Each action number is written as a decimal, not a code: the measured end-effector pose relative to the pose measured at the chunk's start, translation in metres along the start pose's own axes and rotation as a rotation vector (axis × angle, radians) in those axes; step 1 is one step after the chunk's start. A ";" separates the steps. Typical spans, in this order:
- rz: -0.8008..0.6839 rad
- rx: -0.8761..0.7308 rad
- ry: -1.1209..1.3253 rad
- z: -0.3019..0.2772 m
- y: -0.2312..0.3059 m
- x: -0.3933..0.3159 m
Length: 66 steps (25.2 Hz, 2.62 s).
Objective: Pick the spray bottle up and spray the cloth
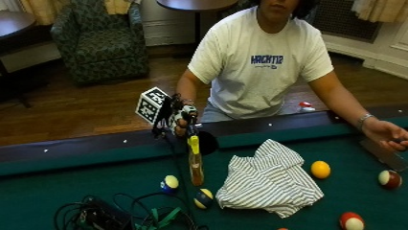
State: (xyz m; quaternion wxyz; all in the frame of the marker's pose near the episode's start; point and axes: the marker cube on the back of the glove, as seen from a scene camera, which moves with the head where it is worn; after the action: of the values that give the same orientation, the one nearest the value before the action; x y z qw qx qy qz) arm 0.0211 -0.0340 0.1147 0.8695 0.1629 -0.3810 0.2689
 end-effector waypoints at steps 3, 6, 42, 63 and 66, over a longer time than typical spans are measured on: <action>0.000 -0.005 0.007 -0.002 0.002 0.002; 0.004 -0.009 0.015 -0.003 0.003 0.003; -0.003 -0.088 0.091 0.020 -0.001 0.007; 0.092 -0.130 -0.003 0.066 -0.044 0.007; 0.097 -0.136 -0.006 0.069 -0.051 0.007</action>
State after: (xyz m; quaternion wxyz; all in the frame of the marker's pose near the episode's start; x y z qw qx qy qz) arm 0.0153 -0.1059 0.1614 0.8633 0.0856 -0.4086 0.2836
